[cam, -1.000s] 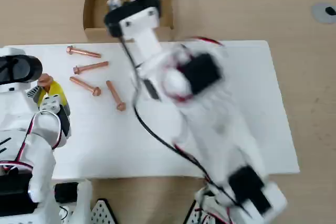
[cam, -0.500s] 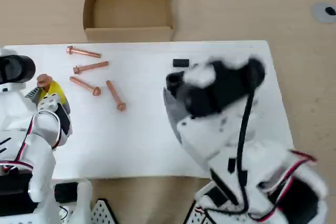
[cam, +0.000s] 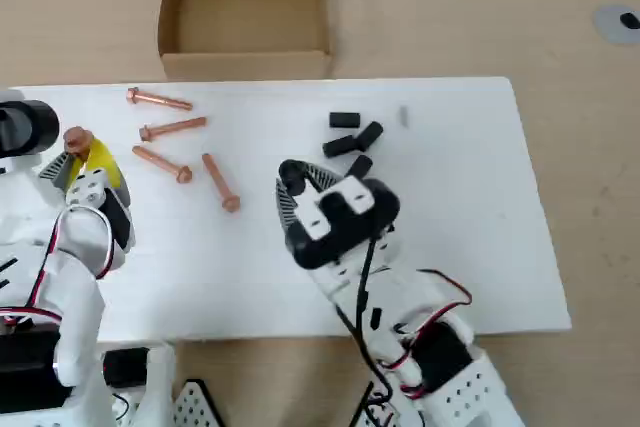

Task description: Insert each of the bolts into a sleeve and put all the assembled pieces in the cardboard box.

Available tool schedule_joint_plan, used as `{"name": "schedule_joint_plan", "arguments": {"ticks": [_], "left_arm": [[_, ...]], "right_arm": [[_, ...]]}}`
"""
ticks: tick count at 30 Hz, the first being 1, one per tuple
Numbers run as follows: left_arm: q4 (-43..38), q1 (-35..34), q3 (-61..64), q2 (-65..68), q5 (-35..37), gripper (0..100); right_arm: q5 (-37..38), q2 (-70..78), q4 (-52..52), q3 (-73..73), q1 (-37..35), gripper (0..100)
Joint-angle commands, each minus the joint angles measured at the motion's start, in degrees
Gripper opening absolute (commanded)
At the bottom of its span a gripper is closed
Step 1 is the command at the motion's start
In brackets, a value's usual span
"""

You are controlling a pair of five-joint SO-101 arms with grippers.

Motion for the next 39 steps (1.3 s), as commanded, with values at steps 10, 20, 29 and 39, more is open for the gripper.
{"name": "schedule_joint_plan", "arguments": {"ticks": [10, 20, 29, 39], "left_arm": [[-8.0, 27.9, 8.5, -17.0, 1.9, 0], [-17.6, 31.5, 30.0, -34.2, 1.8, 0], [-22.1, 31.5, 28.1, -34.2, 1.6, 0], [-23.6, 31.9, 33.0, -34.2, 1.9, 0]], "right_arm": [[1.0, -5.9, -6.6, 10.2, -10.6, 0.9], [-9.7, -5.8, -5.1, 10.2, -10.6, 0.9], [-10.9, -6.0, -3.9, 10.4, -10.6, 0.9], [-10.7, -6.1, -4.0, 11.0, -10.7, 0.9]]}}
